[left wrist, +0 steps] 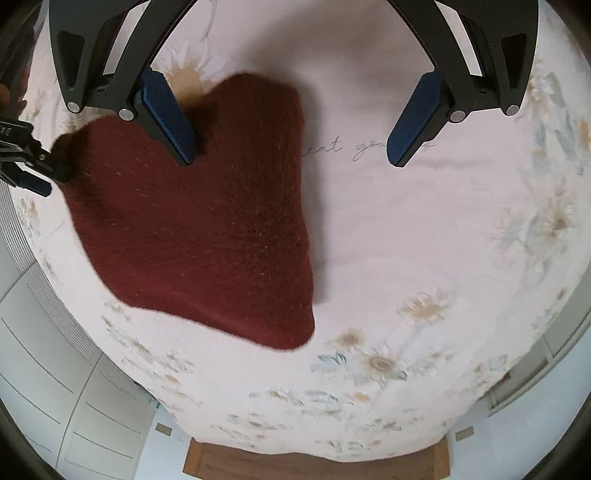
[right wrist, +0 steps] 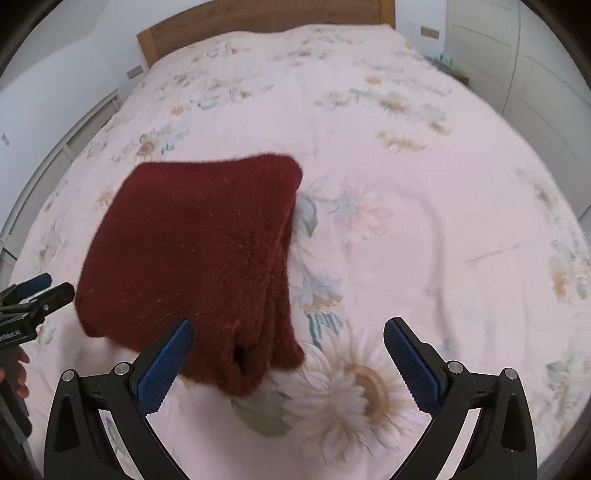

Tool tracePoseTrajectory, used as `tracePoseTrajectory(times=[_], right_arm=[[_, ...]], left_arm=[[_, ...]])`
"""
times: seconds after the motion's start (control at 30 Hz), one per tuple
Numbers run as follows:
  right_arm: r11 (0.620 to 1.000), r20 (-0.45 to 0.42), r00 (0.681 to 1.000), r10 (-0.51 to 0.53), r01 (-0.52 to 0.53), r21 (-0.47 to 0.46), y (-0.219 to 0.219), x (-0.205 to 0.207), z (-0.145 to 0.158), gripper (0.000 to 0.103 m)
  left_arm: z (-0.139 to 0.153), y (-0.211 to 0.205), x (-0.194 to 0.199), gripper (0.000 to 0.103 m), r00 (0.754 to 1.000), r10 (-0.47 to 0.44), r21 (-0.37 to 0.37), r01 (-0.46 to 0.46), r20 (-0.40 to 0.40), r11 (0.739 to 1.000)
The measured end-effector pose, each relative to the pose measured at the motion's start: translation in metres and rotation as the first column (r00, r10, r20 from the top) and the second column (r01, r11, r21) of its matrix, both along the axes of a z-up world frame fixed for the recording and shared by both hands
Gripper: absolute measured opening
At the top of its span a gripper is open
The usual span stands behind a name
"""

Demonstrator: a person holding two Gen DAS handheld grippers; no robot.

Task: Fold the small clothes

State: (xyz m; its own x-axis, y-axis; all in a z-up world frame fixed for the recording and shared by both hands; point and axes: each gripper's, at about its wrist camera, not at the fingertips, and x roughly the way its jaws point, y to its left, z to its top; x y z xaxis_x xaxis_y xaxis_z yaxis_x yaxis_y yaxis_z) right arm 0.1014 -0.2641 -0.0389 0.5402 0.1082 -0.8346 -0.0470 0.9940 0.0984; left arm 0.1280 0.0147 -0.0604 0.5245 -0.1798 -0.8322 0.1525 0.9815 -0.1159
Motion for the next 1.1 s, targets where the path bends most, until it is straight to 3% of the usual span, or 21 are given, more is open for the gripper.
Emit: tracePoseTrajectory(times=[0.3, 0.47, 1.1], right_arm=[[0.998, 0.069, 0.997, -0.021, 0.025, -0.054, -0.01, -0.059, 0.057, 0.102], [0.994, 0.089, 0.996, -0.032, 0.041, -0.099, -0.015, -0.083, 0.072, 0.102], [0.992, 0.093, 0.995, -0.038, 0.048, -0.113, -0.018, -0.109, 0.082, 0.102]], left_arm=[[0.06, 0.008, -0.058, 0.102, 0.997, 0.032, 0.029, -0.034, 0.068, 0.999], [0.078, 0.007, -0.084, 0.102, 0.994, 0.042, 0.057, -0.048, 0.097, 0.997], [0.073, 0.011, -0.117, 0.102, 0.995, 0.06, 0.115, -0.069, 0.082, 0.991]])
